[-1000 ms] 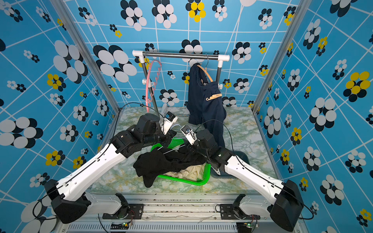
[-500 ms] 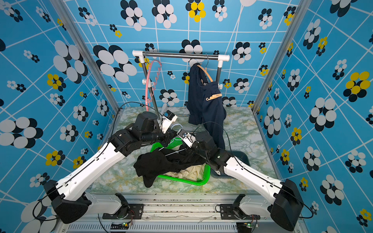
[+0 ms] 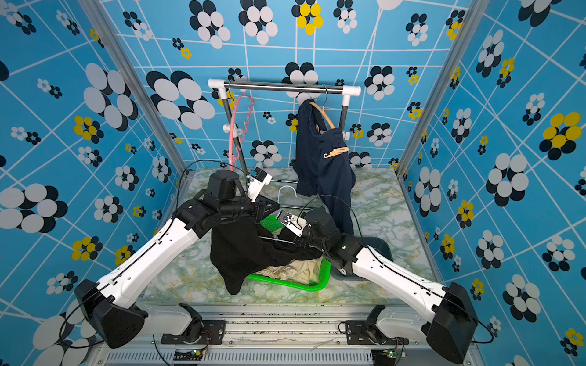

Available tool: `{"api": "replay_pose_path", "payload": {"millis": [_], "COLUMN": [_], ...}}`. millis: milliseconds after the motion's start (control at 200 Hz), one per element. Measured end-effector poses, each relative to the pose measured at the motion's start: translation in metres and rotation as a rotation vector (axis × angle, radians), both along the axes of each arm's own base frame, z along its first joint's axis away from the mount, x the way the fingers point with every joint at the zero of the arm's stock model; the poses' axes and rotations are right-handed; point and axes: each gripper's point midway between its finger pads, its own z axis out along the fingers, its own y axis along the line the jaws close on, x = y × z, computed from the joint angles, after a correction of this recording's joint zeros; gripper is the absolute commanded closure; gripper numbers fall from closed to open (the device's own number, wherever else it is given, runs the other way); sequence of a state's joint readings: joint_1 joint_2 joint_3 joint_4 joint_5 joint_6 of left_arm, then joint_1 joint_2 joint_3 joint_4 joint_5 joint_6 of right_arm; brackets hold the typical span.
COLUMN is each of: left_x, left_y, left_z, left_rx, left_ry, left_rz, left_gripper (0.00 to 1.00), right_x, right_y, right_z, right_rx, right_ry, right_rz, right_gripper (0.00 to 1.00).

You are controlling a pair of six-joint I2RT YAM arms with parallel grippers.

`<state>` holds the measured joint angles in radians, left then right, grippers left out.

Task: Remove the clothespins securing shorts to the hanger
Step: Remove the shorts from the hanger.

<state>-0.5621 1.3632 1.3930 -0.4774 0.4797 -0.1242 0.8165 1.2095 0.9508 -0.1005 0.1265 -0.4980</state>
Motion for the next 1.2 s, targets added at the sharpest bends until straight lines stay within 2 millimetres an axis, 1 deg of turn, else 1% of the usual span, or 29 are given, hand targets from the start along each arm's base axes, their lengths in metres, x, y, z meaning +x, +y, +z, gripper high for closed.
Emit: {"api": "replay_pose_path", "payload": {"millis": [60,180,270,390,565,750,825,915,1010,1200], "left_x": [-0.001,-0.006,-0.009,-0.011,-0.007,0.000,0.005,0.017,0.021,0.013], "left_y": [0.000,0.003,0.009,0.013,0.011,0.006,0.006,0.007,0.008,0.013], "left_z": [0.000,-0.005,-0.015,-0.028,-0.036,-0.032,-0.030,-0.030,-0.036,-0.054], "left_rx": [0.003,0.038,0.090,0.150,0.154,0.128,0.109,0.095,0.096,0.126], "left_ry": [-0.009,-0.042,-0.067,-0.100,-0.167,-0.239,-0.245,-0.242,-0.226,-0.164], "left_rz": [-0.019,-0.080,-0.125,-0.195,-0.304,-0.384,-0.400,-0.408,-0.434,-0.493], "left_gripper": [0.67,0.64,0.61,0.59,0.59,0.59,0.60,0.61,0.62,0.64], "right_x": [0.000,-0.004,-0.005,-0.007,-0.009,-0.010,-0.010,-0.010,-0.010,-0.011], "right_y": [-0.005,-0.011,-0.014,-0.016,-0.017,-0.017,-0.017,-0.017,-0.017,-0.018], "right_z": [0.003,0.011,0.015,0.015,0.015,0.017,0.017,0.017,0.017,0.018], "right_rx": [-0.005,-0.004,-0.001,-0.007,-0.019,-0.021,-0.021,-0.021,-0.021,-0.025], "right_ry": [-0.005,-0.013,-0.018,-0.012,0.000,0.006,0.006,0.006,0.006,0.002], "right_rz": [-0.016,-0.026,-0.029,-0.028,-0.027,-0.020,-0.020,-0.020,-0.020,-0.017], "right_gripper": [1.00,1.00,1.00,1.00,1.00,1.00,1.00,1.00,1.00,1.00]}}
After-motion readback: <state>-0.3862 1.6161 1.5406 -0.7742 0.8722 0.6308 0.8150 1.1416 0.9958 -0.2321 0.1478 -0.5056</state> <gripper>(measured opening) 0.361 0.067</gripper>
